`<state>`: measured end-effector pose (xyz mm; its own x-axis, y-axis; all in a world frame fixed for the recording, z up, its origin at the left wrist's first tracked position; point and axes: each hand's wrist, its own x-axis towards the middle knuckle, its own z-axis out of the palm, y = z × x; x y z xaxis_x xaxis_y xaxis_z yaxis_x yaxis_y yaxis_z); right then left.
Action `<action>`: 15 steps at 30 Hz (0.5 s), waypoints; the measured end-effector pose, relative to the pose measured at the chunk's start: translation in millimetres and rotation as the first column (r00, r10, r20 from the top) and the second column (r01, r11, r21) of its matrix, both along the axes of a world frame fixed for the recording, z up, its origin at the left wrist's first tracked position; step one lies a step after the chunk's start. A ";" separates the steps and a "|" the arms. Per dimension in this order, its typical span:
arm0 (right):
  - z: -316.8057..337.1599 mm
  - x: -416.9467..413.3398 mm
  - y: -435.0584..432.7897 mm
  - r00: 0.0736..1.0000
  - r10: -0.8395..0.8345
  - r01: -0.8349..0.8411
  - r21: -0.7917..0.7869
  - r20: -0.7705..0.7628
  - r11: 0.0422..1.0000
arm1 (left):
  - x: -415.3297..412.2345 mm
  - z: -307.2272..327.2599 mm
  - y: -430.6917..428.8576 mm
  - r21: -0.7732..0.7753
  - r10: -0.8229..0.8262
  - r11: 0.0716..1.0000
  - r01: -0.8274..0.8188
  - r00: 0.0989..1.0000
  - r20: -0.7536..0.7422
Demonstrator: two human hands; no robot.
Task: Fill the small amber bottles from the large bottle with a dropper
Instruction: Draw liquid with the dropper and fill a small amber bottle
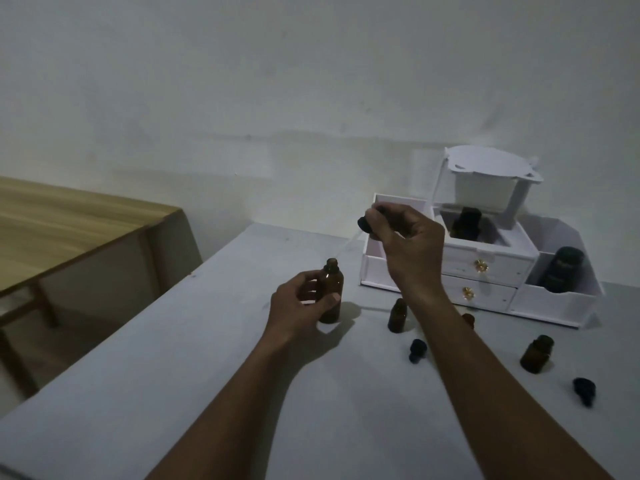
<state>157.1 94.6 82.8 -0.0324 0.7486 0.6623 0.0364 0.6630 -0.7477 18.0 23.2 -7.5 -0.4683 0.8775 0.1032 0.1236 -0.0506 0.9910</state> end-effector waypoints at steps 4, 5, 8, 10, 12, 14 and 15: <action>-1.4 -8.9 -4.3 1.000 0.022 -0.022 0.025 0.013 0.999 | 2.0 2.7 -2.0 -0.008 0.007 1.000 -0.007 1.000 -0.004; -1.7 -10.9 -4.6 1.000 0.030 -0.030 0.028 0.009 0.999 | 1.9 2.7 -1.9 -0.009 0.007 1.000 -0.007 1.000 -0.002; -3.2 -16.5 -4.7 0.999 0.036 -0.036 0.038 0.006 0.999 | 2.1 1.8 -1.4 -0.016 0.004 1.000 -0.004 1.000 -0.009; -6.2 -20.5 -4.0 0.999 0.041 -0.042 0.032 0.019 0.999 | 1.1 0.5 -0.4 -0.014 0.002 1.000 -0.002 1.000 -0.002; -11.1 -24.0 -4.0 0.998 0.062 -0.062 0.013 0.034 0.998 | 0.0 0.9 -0.1 -0.012 -0.007 1.000 0.007 1.000 -0.015; -17.4 -27.1 -3.7 0.994 0.077 -0.077 -0.003 0.074 0.997 | -0.9 0.8 0.9 -0.011 -0.012 1.000 0.011 1.000 -0.027; -20.8 -28.1 -3.7 0.991 0.080 -0.079 -0.011 0.108 0.997 | -0.8 0.7 1.3 -0.013 -0.008 1.000 0.008 0.999 -0.031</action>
